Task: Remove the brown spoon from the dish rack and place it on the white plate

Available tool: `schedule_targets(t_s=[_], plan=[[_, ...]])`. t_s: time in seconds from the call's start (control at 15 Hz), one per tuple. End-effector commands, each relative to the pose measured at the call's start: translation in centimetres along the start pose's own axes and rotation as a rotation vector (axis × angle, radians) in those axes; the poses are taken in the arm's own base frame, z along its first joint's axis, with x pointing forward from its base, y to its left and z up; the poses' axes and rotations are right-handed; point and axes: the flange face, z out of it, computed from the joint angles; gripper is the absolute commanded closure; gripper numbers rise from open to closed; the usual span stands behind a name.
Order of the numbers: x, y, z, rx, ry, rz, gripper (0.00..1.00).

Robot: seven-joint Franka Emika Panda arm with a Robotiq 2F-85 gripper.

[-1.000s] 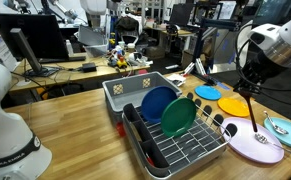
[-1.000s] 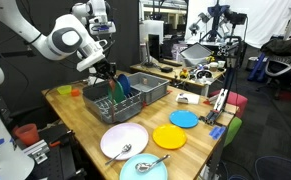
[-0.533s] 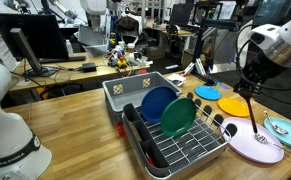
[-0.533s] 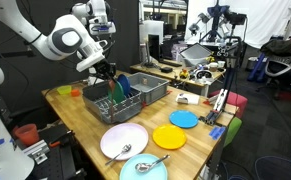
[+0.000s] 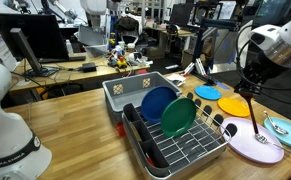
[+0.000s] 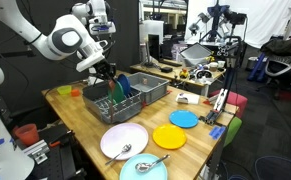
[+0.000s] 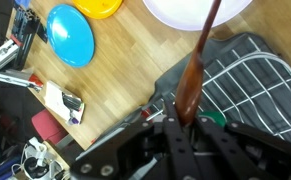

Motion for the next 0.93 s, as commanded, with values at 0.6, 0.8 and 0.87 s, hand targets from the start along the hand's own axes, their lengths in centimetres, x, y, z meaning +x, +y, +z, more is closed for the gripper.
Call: schedule_targets(t_s=[0.6, 0.8, 0.87], plan=[[-4.9, 3.7, 4.3, 0.212, -0.128, 0.283, 0.97], [-4.9, 4.5, 4.8, 0.219, -0.120, 0.337, 0.97], [-4.9, 4.7, 5.0, 0.220, -0.120, 0.354, 0.97]])
